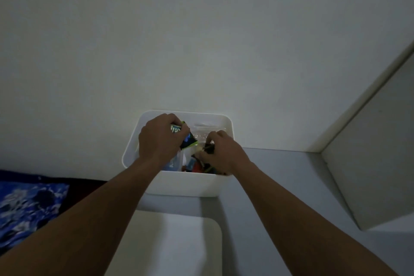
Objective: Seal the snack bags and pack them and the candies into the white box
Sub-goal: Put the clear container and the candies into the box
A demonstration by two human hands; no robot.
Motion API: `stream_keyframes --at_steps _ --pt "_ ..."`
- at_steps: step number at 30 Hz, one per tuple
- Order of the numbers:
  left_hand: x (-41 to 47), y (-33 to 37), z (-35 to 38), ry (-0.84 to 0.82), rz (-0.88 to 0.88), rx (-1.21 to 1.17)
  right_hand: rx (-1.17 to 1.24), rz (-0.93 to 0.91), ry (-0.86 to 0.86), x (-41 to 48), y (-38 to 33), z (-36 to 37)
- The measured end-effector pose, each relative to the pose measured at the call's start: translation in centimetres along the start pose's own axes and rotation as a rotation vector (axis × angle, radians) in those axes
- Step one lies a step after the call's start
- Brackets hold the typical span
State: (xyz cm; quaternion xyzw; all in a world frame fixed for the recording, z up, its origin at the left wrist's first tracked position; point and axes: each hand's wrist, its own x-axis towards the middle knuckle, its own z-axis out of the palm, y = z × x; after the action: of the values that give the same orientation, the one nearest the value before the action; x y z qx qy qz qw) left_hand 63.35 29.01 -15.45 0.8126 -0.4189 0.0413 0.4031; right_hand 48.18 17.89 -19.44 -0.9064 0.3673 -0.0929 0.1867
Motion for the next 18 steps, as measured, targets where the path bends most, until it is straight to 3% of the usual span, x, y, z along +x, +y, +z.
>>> stream_keyframes --at_steps 3,8,18 --pt "0.5 -0.5 1.0 -0.038 -0.006 -0.034 -0.056 0.052 0.156 -0.4 1.4 0.4" --pt "0.8 0.0 4.2 -0.137 0.001 -0.044 0.004 0.234 -0.132 -1.6 4.2 1.1" --pt "-0.9 1.4 9.3 -0.382 -0.004 -0.012 0.258 0.265 -0.127 -1.9 4.3 0.7"
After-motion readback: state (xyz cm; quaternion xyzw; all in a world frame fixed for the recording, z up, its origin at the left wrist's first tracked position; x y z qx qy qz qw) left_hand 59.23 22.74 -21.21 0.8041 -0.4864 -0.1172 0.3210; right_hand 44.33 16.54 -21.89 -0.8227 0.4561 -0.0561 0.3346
